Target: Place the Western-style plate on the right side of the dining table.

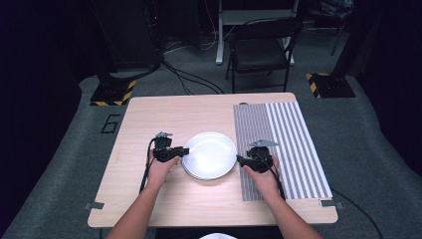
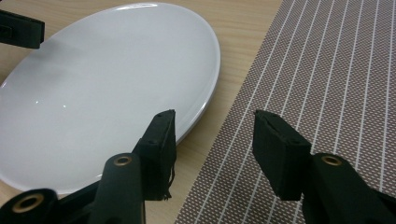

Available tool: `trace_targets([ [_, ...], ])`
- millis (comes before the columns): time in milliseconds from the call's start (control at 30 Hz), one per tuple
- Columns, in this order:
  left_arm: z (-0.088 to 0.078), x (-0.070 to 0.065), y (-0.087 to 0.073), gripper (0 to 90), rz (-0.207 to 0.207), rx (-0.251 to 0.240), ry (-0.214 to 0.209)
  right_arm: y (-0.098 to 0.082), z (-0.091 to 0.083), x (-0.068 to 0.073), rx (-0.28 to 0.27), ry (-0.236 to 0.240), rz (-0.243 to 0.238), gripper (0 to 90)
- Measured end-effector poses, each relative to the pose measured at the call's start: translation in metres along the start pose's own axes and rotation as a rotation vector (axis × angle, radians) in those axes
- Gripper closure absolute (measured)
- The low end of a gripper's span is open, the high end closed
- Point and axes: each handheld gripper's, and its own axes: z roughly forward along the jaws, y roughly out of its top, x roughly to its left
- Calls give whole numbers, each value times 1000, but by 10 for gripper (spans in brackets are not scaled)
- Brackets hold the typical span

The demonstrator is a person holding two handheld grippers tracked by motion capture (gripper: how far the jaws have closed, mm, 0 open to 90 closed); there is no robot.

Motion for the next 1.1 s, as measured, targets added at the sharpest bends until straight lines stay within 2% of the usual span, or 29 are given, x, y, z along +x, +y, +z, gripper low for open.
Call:
trace_targets([
  [100,2,1,-1,597,-1,13,2,-1,1,-2,1,9,11,479],
  [267,0,-1,-1,598,-3,7,4,-1,1,-2,4,8,18,476],
  [367,0,-1,-1,595,-1,8,-7,-1,1,-2,-6,9,18,476],
  [467,1,0,-2,594,-17,0,-17,1,0,-2,-18,20,34,475],
  [567,1,0,-3,587,-17,5,-29,2,0,-2,-26,30,47,474],
  [600,2,1,-3,586,-3,8,-32,3,0,-2,-27,31,51,472],
  [700,3,-2,-4,586,3,3,-25,4,5,2,-21,45,74,471],
  [800,3,-3,-4,574,22,18,-30,5,13,7,-8,46,60,467],
  [900,4,-5,-5,569,6,20,-43,8,21,10,-7,53,78,455],
  [1000,4,-5,-5,566,10,20,-41,10,27,13,-1,26,98,434],
  [1100,5,-6,-5,565,14,20,-42,10,33,11,19,25,133,435],
])
